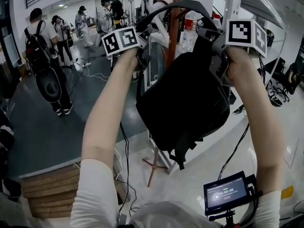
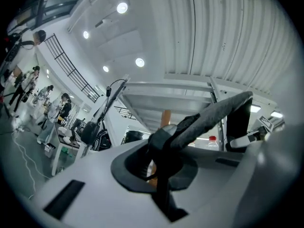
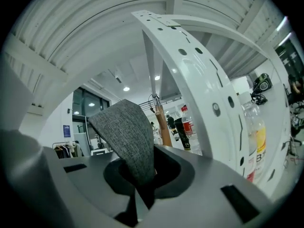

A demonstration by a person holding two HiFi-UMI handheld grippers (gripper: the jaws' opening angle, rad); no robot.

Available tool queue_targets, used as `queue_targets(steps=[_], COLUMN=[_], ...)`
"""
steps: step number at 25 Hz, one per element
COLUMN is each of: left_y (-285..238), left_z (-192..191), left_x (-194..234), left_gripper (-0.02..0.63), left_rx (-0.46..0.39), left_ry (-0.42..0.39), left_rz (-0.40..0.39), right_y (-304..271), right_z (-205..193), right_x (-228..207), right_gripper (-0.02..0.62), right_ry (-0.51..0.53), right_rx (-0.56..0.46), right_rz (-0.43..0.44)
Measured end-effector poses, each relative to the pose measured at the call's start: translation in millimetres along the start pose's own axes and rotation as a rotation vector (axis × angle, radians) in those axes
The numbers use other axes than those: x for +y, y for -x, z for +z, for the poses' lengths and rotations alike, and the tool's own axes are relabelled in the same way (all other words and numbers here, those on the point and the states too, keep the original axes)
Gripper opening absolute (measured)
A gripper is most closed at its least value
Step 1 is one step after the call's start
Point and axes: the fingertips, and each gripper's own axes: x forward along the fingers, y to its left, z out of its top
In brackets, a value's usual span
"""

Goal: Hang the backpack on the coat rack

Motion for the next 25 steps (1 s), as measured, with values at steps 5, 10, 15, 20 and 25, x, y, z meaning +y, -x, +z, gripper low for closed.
queue_targets(steps=[5,10,15,20,25], left_y=[3,17,42,80,106], left_z=[-19,-30,-34,-55,-80], left_x=[-17,-30,-61,-80,-88], left_gripper=[0.005,0.005,0.005,0.006,0.006], left_rx=[0.000,0.006,0.063,0.066,0.021], left_ry=[0.034,0.031,-0.031,-0.215,-0.366], left_rz=[-0.077,-0.177,-0.436,-0.608,-0.598], right_y=[6,21,47,76,97], right_z=[-17,-29,-22,-19,-14], right_x=[-4,3,13,8,16], right_gripper=[0.038,0.038,0.038,0.038,0.038], right_ry=[-0.028,-0.025,-0.001,0.092,0.236], right_rx=[0.006,0.020,0.000,-0.046,-0.094], right_rz=[0.013,0.089,0.163,0.147,0.130])
